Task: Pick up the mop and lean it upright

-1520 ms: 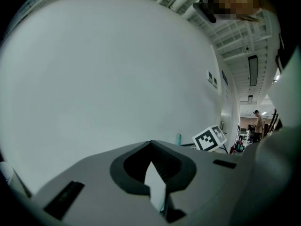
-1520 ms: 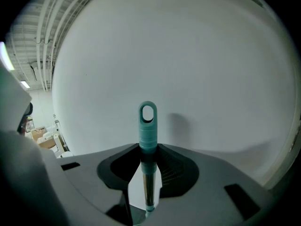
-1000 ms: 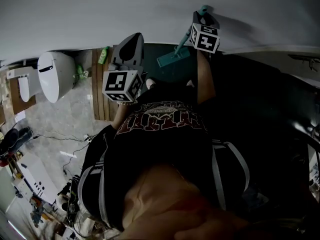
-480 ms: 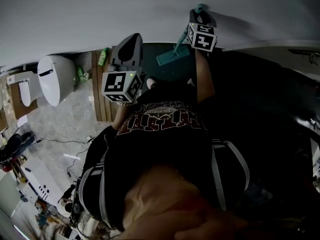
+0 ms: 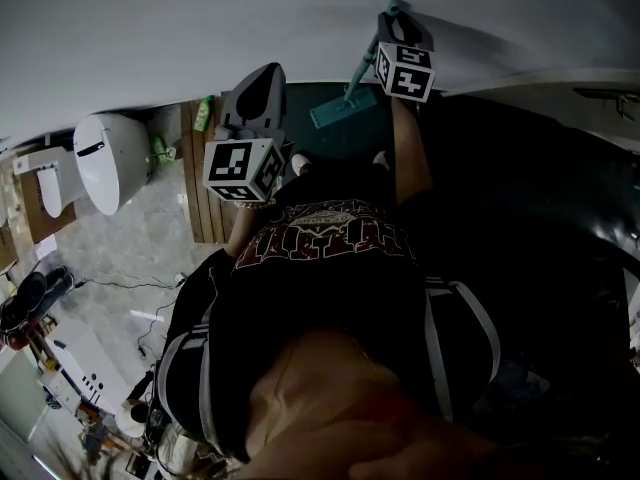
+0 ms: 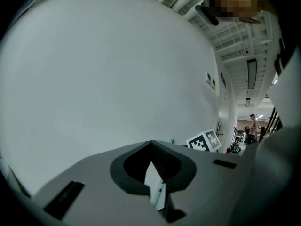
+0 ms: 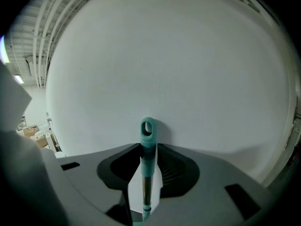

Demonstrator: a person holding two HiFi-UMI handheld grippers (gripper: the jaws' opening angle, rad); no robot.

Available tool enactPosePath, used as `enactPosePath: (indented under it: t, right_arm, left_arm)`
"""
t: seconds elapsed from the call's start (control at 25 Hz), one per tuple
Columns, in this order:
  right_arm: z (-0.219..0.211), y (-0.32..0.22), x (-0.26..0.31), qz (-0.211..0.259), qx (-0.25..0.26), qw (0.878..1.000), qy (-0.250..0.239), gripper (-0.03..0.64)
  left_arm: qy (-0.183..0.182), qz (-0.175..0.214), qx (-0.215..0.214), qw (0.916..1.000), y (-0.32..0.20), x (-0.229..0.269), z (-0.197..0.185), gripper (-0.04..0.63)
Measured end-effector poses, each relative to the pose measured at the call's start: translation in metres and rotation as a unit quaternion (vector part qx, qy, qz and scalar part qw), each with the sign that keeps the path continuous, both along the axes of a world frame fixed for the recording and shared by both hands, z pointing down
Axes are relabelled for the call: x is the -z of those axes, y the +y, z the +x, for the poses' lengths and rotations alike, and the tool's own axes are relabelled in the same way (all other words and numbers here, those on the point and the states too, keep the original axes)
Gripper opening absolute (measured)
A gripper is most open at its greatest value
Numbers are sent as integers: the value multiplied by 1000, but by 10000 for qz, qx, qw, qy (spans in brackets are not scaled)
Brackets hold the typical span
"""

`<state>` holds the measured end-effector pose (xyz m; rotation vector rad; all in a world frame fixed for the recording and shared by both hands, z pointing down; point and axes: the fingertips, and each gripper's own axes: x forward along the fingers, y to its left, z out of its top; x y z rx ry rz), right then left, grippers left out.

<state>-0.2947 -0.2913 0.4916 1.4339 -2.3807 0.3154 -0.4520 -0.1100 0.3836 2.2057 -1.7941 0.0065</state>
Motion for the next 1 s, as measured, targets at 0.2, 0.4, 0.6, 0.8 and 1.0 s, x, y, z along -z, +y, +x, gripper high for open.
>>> enactPosePath:
  t: [0.2,0.4,0.6,0.8,1.0]
  right_arm:
    - [2,6,0,-25,43,10000,-80,121]
    - [7,13,8,23,150,9998,-149,121]
    - [12,22,17,110,324,9988,-339,110]
    - [17,35,28,198,466,9982,-331,53]
    - [26,51,39,252,619,9968,-439,28]
  left_arm:
    - [-40,-3,-35,10000,2,-3,3,46]
    - [-8,-16,-58,10000,3,-1,12,46]
    - [15,-27,-96,9999,1,-3,25,46]
    - [-13,6,-217,9998,-3,-1,38,46]
    - [58,-10,-300,9995,-6,-2,56,46]
